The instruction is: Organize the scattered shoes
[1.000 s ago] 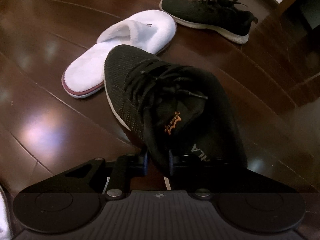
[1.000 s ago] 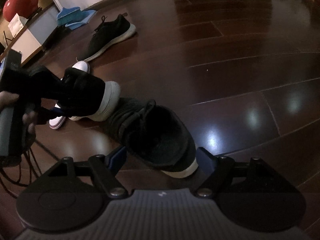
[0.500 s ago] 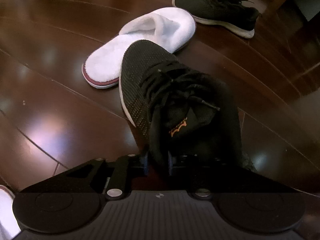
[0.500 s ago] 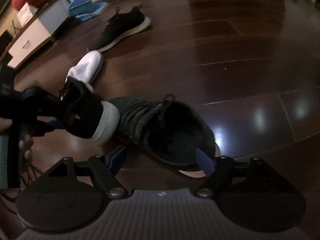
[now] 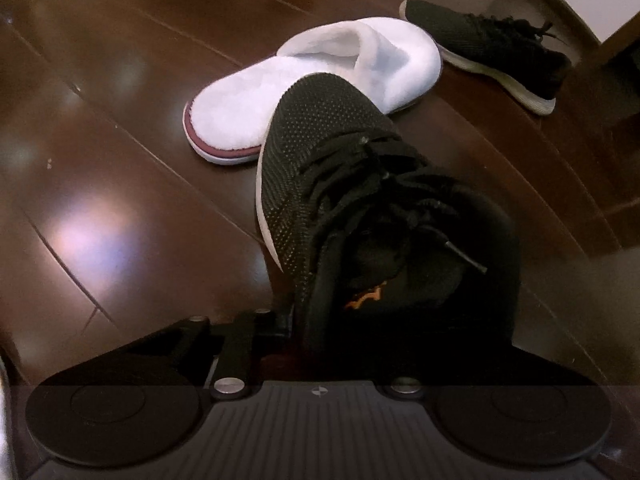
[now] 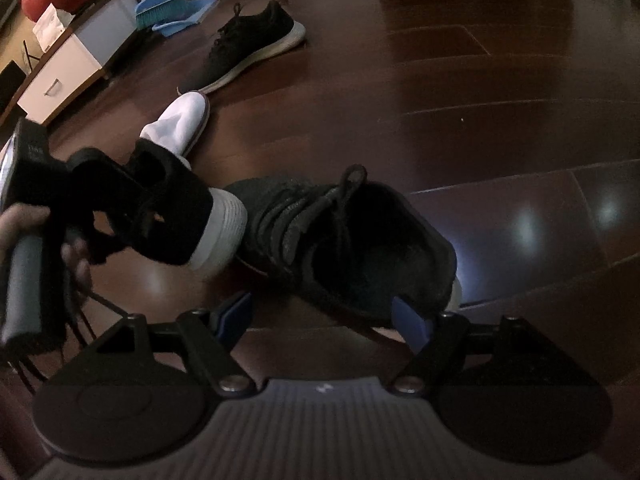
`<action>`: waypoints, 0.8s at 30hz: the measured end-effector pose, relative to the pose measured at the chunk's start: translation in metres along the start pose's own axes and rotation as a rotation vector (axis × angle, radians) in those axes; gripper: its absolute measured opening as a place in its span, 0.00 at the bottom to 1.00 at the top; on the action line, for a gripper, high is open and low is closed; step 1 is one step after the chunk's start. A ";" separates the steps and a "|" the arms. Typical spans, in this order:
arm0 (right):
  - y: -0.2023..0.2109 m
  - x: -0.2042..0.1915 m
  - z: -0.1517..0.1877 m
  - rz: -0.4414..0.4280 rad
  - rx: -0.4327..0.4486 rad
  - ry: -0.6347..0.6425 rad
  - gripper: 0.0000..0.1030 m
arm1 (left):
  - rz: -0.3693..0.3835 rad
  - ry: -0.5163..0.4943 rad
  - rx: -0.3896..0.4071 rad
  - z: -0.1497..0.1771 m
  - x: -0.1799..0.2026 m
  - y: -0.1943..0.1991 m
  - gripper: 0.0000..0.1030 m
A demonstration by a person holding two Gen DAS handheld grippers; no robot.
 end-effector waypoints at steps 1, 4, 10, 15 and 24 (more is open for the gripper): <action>0.001 0.000 0.000 0.002 0.001 0.003 0.77 | -0.011 -0.011 -0.001 -0.001 -0.001 0.003 0.20; 0.006 0.002 0.000 0.008 0.004 0.009 0.77 | -0.035 -0.029 0.001 -0.003 -0.004 0.008 0.20; 0.012 0.005 0.003 0.018 0.001 0.011 0.77 | -0.006 -0.066 0.009 -0.008 -0.017 0.031 0.20; 0.017 0.003 0.007 0.003 0.001 0.008 0.77 | 0.018 -0.092 0.030 -0.005 -0.024 0.053 0.20; 0.050 -0.003 0.019 -0.032 0.022 0.001 0.77 | 0.059 -0.166 0.060 0.030 -0.025 0.103 0.20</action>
Point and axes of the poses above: each gripper's, at about its wrist camera, not at the fingertips, and y roughly against the way its jaws point, x to its right, z to its underside, the point moved 9 cm from there along -y, roughly the way its jaws point, and after that the axes turned 3 degrees about -z, right-handed, at the moved point
